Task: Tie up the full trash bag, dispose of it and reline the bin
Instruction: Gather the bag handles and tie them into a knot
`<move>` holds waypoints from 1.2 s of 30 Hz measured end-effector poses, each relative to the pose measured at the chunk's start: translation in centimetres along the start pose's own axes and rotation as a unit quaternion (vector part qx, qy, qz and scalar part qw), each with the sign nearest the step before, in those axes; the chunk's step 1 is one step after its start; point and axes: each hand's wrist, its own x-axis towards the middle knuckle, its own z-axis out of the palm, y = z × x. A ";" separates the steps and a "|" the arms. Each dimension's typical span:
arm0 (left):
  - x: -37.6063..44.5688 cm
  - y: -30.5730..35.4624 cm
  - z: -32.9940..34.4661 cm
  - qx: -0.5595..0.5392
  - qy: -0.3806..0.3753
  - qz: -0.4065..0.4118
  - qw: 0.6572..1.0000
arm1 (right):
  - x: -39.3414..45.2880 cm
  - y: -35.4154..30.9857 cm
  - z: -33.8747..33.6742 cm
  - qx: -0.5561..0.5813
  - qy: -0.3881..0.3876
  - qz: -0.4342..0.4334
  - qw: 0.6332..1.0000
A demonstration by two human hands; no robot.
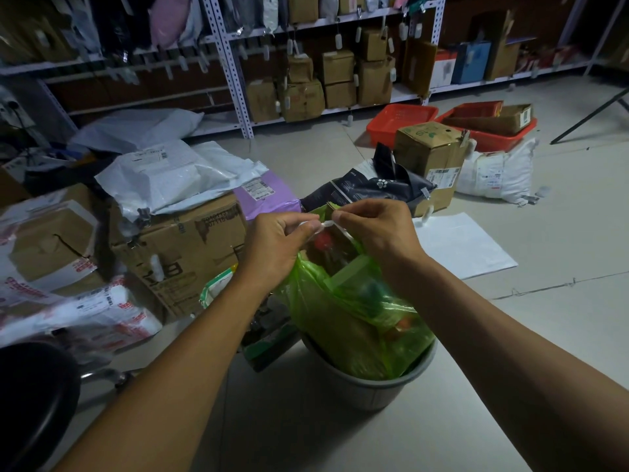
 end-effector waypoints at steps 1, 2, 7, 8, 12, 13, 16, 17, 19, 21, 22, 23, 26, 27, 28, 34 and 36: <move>-0.1 0.1 -0.1 0.028 0.001 0.011 1.000 | 0.1 0.0 0.1 -0.012 0.009 0.001 1.000; -0.2 0.3 -0.2 0.050 0.001 0.021 0.999 | 0.2 0.0 0.1 -0.022 0.020 -0.001 1.000; -0.7 0.7 -0.8 0.097 0.007 0.040 0.994 | 0.7 0.2 0.0 -0.028 0.078 0.005 0.997; -0.8 0.6 -1.0 0.102 0.005 0.042 0.994 | 0.8 0.3 -0.1 -0.028 0.081 0.013 0.996; -1.0 0.1 -1.3 0.111 0.007 0.033 0.993 | 0.9 0.4 -0.4 -0.037 0.088 0.010 0.995; -1.0 -0.1 -1.4 0.108 0.009 0.025 0.994 | 1.0 0.5 -0.5 -0.048 0.094 0.008 0.994; -0.9 -0.9 -1.9 0.083 0.019 -0.010 0.996 | 1.2 0.8 -1.0 -0.078 0.098 0.009 0.992; -0.9 -1.1 -2.1 0.068 0.024 -0.021 0.997 | 1.2 1.0 -1.1 -0.086 0.097 0.012 0.992; -1.0 -1.4 -2.2 0.041 0.029 -0.043 0.998 | 1.2 1.3 -1.2 -0.095 0.095 0.017 0.991; -1.1 -1.6 -2.3 0.028 0.026 -0.065 0.997 | 1.2 1.5 -1.3 -0.102 0.099 0.016 0.990; -1.1 -1.8 -2.4 0.022 0.027 -0.077 0.996 | 1.2 1.6 -1.4 -0.108 0.105 0.016 0.988; -1.2 -2.1 -2.6 0.013 0.027 -0.088 0.996 | 1.3 1.7 -1.6 -0.109 0.114 0.021 0.987; -1.4 -3.0 -3.3 -0.006 0.030 -0.114 0.993 | 1.4 2.2 -2.2 -0.095 0.134 0.039 0.986; -1.5 -3.2 -3.5 -0.013 0.032 -0.123 0.992 | 1.5 2.3 -2.3 -0.095 0.138 0.039 0.985; -1.6 -3.4 -3.7 -0.016 0.033 -0.132 0.991 | 1.4 2.3 -2.4 -0.094 0.140 0.037 0.985; -1.6 -3.5 -3.8 -0.052 0.045 -0.171 0.983 | 1.6 2.7 -2.5 -0.060 0.153 0.049 0.985; -1.7 -3.3 -3.8 -0.071 0.044 -0.174 0.981 | 1.6 2.8 -2.6 -0.042 0.161 0.053 0.985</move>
